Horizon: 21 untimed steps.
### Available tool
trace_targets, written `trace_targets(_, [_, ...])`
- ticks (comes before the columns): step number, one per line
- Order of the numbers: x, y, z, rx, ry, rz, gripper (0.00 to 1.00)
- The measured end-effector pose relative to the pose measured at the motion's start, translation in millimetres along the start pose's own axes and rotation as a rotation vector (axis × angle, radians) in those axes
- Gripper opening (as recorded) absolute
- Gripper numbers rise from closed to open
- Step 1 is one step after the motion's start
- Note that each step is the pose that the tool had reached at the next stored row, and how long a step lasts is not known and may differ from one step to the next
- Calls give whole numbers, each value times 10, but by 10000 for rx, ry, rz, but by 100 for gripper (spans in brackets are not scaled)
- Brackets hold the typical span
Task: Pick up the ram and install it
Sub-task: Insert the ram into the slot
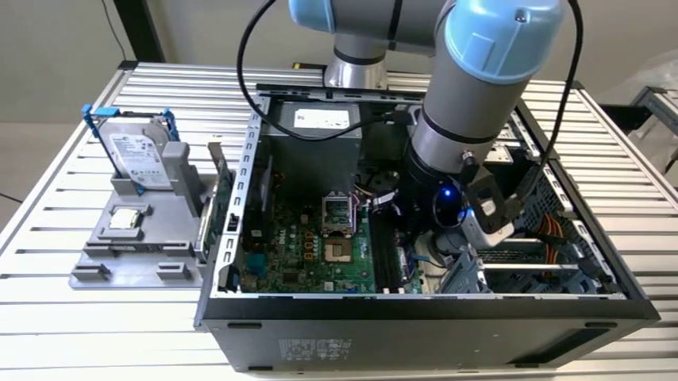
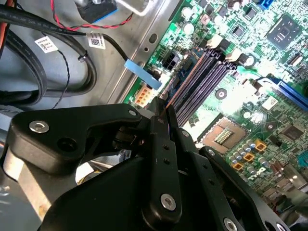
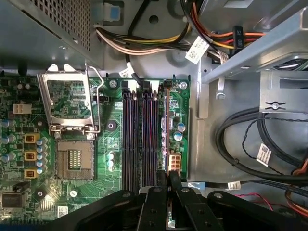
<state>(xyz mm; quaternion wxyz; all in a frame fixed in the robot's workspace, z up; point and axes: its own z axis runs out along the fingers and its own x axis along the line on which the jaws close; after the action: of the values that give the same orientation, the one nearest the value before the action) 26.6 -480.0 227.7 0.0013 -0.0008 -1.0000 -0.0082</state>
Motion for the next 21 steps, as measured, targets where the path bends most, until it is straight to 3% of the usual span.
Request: trace_targets(21, [42,-16,12,1,2,-84,0])
